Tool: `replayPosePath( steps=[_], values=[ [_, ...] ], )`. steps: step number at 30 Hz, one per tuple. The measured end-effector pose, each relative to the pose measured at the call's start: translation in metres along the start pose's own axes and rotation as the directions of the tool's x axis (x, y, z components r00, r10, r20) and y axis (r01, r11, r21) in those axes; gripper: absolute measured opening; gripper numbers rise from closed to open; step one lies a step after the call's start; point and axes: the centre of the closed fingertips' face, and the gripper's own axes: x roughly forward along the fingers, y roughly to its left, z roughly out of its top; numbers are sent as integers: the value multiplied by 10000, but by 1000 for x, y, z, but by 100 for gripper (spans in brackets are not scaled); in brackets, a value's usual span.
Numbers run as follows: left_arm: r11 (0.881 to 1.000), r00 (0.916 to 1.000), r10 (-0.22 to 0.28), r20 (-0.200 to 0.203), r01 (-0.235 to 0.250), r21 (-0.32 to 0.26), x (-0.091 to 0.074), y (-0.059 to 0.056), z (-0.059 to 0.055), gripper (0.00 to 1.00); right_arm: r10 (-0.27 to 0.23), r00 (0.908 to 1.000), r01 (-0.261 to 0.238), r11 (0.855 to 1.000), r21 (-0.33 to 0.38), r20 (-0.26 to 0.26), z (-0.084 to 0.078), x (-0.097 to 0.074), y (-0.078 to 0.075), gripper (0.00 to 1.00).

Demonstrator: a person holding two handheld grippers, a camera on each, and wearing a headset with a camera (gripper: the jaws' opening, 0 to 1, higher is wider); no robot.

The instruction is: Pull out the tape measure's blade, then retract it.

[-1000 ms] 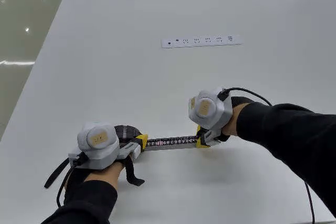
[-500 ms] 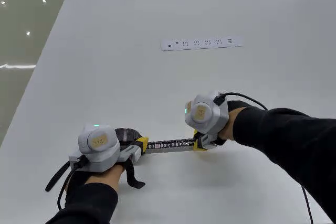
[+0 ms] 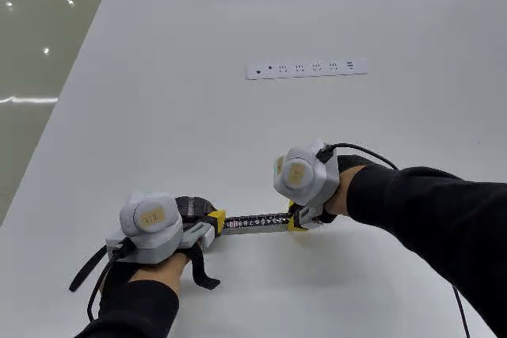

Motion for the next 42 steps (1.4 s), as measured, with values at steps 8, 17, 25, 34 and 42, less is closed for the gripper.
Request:
replayPosePath(
  steps=[8,17,25,34,42],
  values=[
    [10000,10000,-1,-16,1,0,0,0,0,58,-80,9999,80,10000,-21,80,5,2,-1,8],
    [10000,10000,-15,1,15,18,-1,0,0,58,-100,9997,99,9999,25,224,8,3,0,8],
    [10000,10000,-3,90,3,15,0,0,1,58,-109,9995,110,9999,-31,286,10,4,0,8],
    [10000,10000,-21,47,21,52,0,0,0,58,-76,9990,73,10000,67,435,12,4,0,8],
    [9999,10000,-46,-51,47,94,-1,0,-1,58,-20,9985,8,9998,219,543,17,6,-1,8]
  ],
)
